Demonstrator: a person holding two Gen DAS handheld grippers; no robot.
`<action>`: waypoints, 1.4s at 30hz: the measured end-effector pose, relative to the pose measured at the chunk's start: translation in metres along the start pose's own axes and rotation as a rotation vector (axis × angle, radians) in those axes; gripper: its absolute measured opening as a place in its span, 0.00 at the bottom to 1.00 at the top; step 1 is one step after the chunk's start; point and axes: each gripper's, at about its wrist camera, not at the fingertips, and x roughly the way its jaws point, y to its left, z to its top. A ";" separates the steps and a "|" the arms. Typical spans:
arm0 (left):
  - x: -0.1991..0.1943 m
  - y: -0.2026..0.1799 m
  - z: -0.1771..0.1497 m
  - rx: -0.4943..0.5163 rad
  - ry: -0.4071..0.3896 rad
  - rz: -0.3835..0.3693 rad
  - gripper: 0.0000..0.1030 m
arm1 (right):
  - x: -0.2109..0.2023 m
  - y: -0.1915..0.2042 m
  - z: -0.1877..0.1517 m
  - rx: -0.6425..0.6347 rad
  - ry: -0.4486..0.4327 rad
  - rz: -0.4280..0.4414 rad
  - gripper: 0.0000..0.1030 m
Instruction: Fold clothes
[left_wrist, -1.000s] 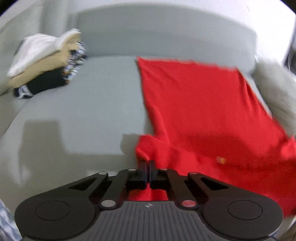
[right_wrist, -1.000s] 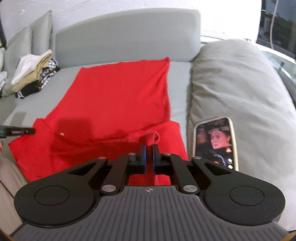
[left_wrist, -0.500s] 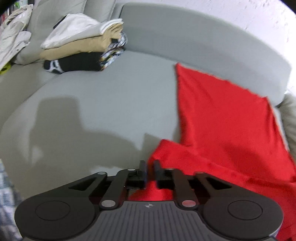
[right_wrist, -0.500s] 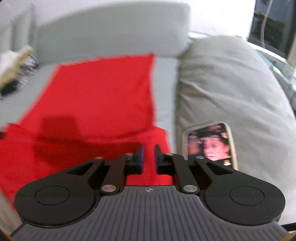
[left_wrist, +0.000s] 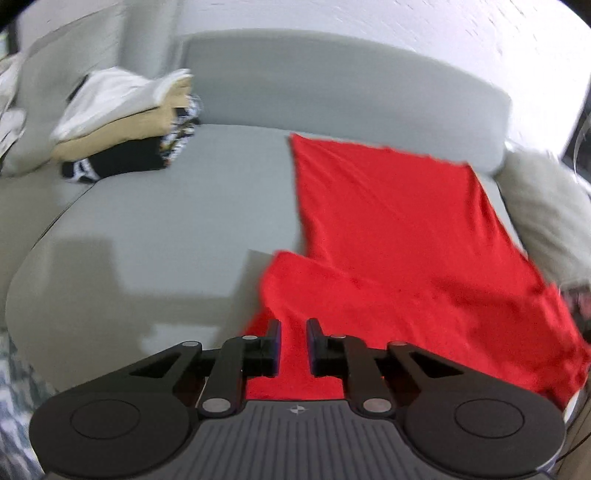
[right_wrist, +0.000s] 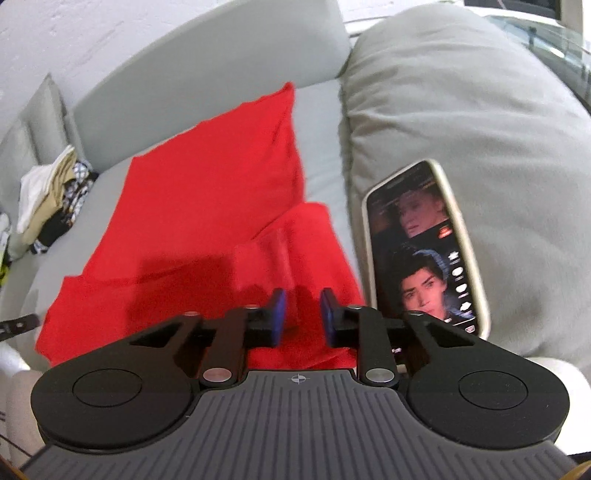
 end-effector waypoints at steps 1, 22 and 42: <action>0.001 -0.004 -0.002 -0.006 0.008 -0.004 0.13 | 0.001 0.003 -0.001 -0.011 0.005 0.000 0.26; 0.021 -0.030 -0.022 0.058 0.079 0.037 0.13 | 0.024 0.025 -0.021 -0.091 -0.070 -0.105 0.22; 0.021 -0.033 -0.025 0.062 0.087 0.048 0.13 | 0.019 0.026 -0.033 -0.091 -0.081 -0.124 0.13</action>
